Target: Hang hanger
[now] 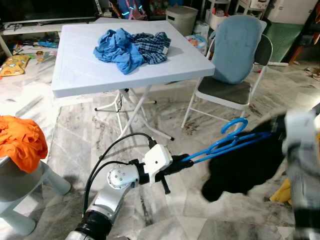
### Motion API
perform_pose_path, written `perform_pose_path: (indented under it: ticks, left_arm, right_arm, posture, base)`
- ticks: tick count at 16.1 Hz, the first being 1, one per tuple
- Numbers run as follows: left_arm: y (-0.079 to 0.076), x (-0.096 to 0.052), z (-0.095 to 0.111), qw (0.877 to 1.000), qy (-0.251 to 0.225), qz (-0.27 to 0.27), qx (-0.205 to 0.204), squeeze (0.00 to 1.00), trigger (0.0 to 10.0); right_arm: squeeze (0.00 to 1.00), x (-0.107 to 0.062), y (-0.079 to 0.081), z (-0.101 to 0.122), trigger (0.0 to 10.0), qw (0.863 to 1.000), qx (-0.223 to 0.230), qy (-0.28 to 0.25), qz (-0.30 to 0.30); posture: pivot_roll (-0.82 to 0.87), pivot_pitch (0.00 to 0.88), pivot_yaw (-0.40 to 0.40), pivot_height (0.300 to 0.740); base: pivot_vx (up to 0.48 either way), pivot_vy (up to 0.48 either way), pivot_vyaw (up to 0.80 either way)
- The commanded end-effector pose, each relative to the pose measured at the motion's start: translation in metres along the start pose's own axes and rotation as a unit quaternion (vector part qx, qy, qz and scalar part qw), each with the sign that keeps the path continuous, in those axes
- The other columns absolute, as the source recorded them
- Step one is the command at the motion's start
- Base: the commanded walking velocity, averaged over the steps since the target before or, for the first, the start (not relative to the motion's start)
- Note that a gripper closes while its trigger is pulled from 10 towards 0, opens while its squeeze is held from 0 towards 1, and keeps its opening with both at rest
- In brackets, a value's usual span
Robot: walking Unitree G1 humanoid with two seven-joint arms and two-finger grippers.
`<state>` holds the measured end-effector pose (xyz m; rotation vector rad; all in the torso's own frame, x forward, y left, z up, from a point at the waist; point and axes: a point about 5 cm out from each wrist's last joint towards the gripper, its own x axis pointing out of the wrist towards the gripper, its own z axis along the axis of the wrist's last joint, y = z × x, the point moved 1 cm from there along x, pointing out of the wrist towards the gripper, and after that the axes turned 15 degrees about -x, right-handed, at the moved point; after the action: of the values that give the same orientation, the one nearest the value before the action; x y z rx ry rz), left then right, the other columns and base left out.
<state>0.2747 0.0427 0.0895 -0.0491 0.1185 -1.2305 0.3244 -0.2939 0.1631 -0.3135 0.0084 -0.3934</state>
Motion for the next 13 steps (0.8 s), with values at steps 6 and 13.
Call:
perform_pose_path:
  ticks: [6, 13]
  left_arm:
    - [-0.003, -0.015, 0.007, 1.0, -0.013, 0.001, -0.009, 0.0, 0.0]
    - [0.025, -0.03, 0.016, 0.97, -0.094, 0.217, -0.061, 0.0, 0.0]
  right_arm:
    - [0.0, 0.018, -0.015, -0.007, 0.0, 0.992, -0.045, 0.058, -0.1]
    - [0.0, -0.012, -0.051, -0.04, 0.0, 0.979, -0.019, 0.085, -0.186]
  posture:
    - [0.03, 0.0, -0.1, 0.74]
    - [0.04, 0.0, -0.094, 0.74]
  base:
    - [0.0, 0.0, 0.0]
    - [0.0, 0.0, 0.0]
